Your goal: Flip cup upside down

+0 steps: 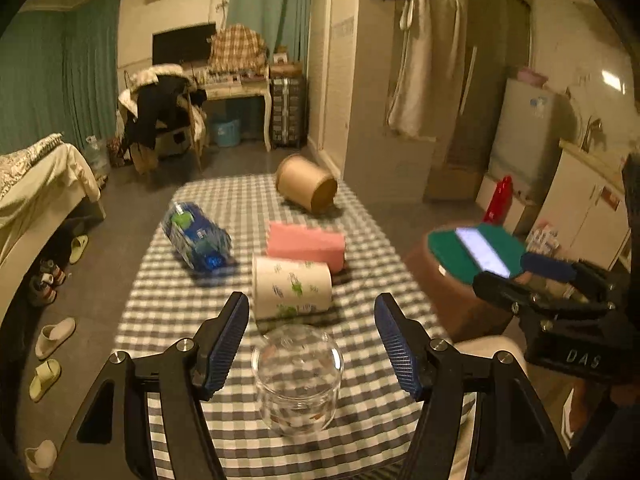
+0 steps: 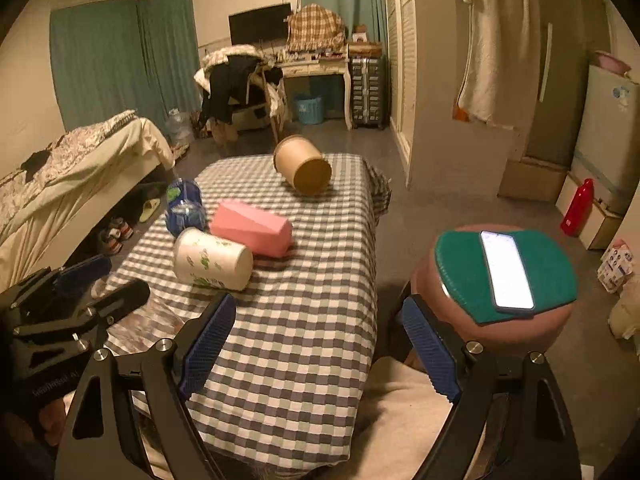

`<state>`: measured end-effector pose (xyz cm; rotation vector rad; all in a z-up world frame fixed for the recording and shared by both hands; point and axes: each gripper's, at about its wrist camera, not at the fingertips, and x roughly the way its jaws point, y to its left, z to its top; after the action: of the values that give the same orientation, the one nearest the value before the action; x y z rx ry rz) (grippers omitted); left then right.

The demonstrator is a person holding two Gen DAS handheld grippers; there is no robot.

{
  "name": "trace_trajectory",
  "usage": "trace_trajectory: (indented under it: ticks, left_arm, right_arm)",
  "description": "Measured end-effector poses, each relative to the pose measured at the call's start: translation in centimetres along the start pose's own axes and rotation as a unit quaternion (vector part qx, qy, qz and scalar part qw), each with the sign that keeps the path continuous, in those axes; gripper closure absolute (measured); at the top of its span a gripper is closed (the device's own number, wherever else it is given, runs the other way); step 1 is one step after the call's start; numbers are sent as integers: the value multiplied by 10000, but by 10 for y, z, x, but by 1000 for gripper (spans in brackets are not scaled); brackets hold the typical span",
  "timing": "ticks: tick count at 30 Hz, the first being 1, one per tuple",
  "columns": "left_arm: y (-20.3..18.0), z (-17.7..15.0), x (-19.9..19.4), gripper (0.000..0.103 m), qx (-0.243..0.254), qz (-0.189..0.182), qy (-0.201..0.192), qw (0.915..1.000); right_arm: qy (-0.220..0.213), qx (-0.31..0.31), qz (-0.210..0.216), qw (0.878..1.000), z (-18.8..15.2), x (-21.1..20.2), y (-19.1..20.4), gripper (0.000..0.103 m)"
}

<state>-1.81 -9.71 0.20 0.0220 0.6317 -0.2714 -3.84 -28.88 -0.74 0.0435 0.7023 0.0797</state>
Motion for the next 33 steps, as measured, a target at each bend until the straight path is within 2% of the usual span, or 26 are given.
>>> trace_trajectory:
  ticks: [4, 7, 9, 12, 15, 19, 22, 23, 27, 33]
  left_arm:
    - [13, 5, -31, 27, -121, 162, -366, 9991]
    - [25, 5, -51, 27, -216, 374, -546, 9976]
    - [34, 3, -62, 26, -319, 499, -625, 9963]
    - [44, -2, -75, 16, -436, 648, -764, 9940]
    - [51, -11, -84, 16, -486, 751, -841, 9924]
    - [59, -25, -86, 14, -554, 860, -875, 9909]
    - [62, -37, -84, 1, -628, 925, -933, 9893]
    - [63, -41, -83, 1, -635, 960, -982, 9885]
    - [66, -51, -77, 1, -628, 1151, -947, 9868]
    - [68, -60, -68, 0, -709, 1127, -800, 9879]
  right_arm:
    - [-322, -71, -32, 9995, 5, -28, 12, 17]
    - [-627, -176, -40, 9979, 6, -53, 26, 17]
    - [-771, -221, -13, 9968, 5, -66, 33, 17]
    - [-943, -282, 12, 9951, 0, -82, 46, 17]
    - [-1050, -317, 49, 9940, -7, -90, 57, 17]
    - [-1164, -262, 89, 9928, -17, -90, 66, 7]
    - [-1256, -197, 126, 9918, -24, -85, 69, 3]
    - [-1279, -169, 131, 9916, -27, -82, 70, 0]
    - [-1251, -214, 101, 9919, -39, -67, 72, 0]
    - [-1183, -226, -31, 9927, -48, -49, 72, 0]
